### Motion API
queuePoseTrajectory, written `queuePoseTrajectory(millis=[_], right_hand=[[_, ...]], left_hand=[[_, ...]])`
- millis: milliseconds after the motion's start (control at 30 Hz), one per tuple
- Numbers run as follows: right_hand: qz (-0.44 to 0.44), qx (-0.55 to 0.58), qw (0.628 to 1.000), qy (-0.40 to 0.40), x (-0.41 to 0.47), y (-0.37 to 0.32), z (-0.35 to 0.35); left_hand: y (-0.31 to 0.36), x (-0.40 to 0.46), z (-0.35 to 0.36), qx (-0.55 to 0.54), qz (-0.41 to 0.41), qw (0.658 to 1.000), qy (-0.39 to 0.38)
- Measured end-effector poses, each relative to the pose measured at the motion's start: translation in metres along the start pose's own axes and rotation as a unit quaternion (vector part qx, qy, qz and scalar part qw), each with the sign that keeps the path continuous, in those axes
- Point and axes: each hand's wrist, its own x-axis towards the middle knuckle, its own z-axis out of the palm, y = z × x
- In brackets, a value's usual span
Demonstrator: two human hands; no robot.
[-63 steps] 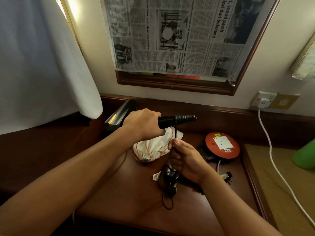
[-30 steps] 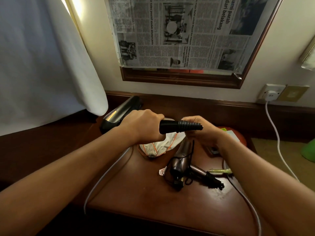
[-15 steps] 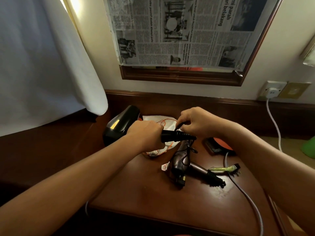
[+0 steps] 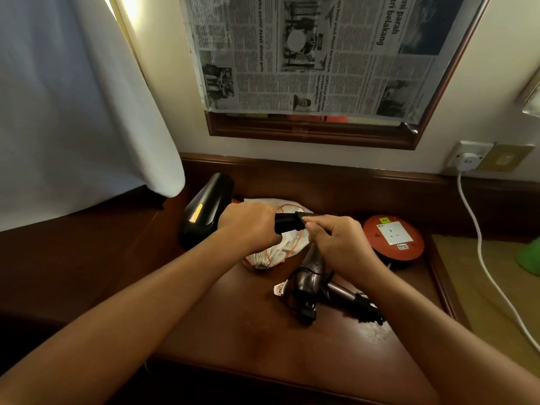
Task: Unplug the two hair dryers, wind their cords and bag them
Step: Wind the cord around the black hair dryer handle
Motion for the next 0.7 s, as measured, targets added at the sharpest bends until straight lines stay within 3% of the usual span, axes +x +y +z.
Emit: queuePoseTrajectory(millis=[100,267,567,700], right_hand=[[0.105,0.169,0.98,0.008,0.0,0.002,0.006],[0.224,0.372,0.897,-0.081,-0.001,0.007,0.014],[0.265,0.394,0.869,-0.137,0.005,0.014,0.017],[0.239,0.36,0.89,-0.148,0.004,0.017,0.021]], left_hand=[[0.0,0.001,-0.003,-0.005,-0.004,1.0,0.01],[0.0,0.001,-0.005,-0.011,0.003,1.0,0.026],[0.005,0.0,-0.009,-0.041,0.007,0.998,0.042],[0.004,0.001,-0.011,-0.04,0.01,0.998,0.053]])
